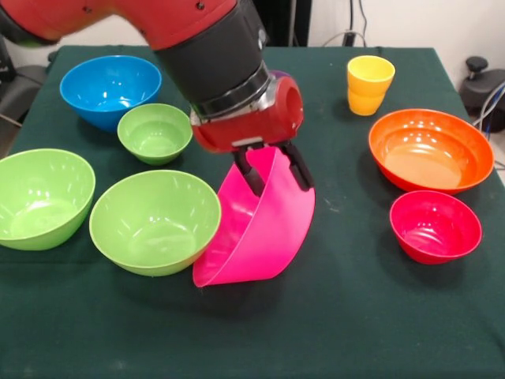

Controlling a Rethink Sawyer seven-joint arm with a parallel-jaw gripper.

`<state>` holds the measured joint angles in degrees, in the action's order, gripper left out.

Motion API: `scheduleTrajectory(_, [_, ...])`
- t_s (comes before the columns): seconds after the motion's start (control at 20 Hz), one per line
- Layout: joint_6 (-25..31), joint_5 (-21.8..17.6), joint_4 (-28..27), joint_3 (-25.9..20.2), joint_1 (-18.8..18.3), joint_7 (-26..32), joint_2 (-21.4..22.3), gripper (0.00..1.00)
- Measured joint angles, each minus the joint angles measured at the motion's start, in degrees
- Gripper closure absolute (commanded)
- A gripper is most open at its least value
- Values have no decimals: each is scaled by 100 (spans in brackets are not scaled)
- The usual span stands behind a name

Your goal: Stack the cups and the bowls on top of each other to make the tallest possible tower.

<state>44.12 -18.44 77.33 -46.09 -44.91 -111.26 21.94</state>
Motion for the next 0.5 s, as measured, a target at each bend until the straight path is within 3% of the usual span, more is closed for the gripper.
scheduleTrajectory(0.25, [132, 52, 146, 151, 214, 0, 680, 0])
scheduleTrajectory(0.5, [610, 362, 152, 384, 644, -1, 1598, 0])
